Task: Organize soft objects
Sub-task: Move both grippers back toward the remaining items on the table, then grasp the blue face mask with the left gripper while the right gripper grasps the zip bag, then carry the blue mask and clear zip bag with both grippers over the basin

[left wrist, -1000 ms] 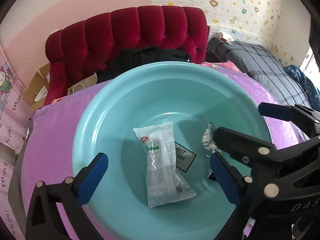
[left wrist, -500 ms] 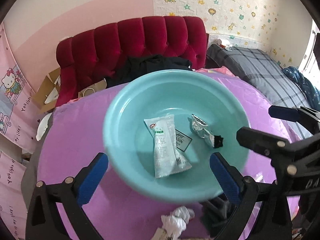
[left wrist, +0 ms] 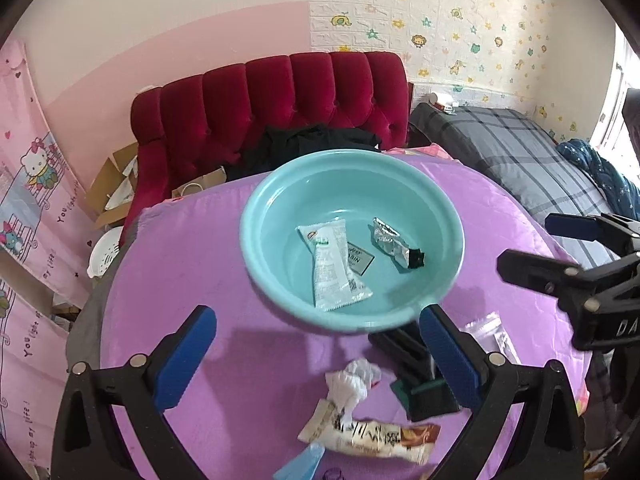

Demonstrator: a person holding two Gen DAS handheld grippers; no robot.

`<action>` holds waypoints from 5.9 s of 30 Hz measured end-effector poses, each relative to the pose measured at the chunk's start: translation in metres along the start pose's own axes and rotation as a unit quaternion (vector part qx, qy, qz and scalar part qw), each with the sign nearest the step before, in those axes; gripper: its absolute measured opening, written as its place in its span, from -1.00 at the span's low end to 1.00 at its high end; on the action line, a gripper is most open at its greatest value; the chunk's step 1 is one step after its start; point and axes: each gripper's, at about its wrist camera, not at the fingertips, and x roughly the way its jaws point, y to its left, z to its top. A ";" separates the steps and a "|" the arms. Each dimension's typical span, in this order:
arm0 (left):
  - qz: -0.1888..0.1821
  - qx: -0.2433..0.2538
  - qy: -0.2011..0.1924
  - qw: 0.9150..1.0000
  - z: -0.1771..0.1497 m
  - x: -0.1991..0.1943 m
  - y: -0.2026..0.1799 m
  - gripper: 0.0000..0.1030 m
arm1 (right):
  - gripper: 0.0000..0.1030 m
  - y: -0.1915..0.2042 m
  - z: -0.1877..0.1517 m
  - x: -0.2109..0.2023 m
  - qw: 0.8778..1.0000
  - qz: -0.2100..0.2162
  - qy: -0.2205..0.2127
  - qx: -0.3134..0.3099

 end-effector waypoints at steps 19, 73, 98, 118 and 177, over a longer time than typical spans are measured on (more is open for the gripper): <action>0.026 -0.026 0.001 0.999 -0.083 -0.039 0.022 1.00 | 1.00 0.000 -0.070 -0.036 1.000 -0.017 0.013 -0.018; -0.010 -0.042 0.129 0.991 -0.151 0.063 0.039 -0.86 | 1.00 -0.047 -0.143 0.055 0.992 -0.028 0.113 0.044; -0.022 -0.047 0.104 0.993 -0.123 0.043 0.023 -0.85 | -0.66 -0.051 -0.135 0.069 0.992 -0.021 0.115 0.042; -0.041 -0.027 0.083 0.995 -0.099 0.013 0.009 -0.85 | -0.65 -0.030 -0.111 0.017 0.996 -0.008 0.088 0.022; -0.092 0.019 0.039 0.995 0.083 0.121 0.001 -0.85 | -0.64 -0.009 0.096 0.112 0.996 0.067 0.053 0.022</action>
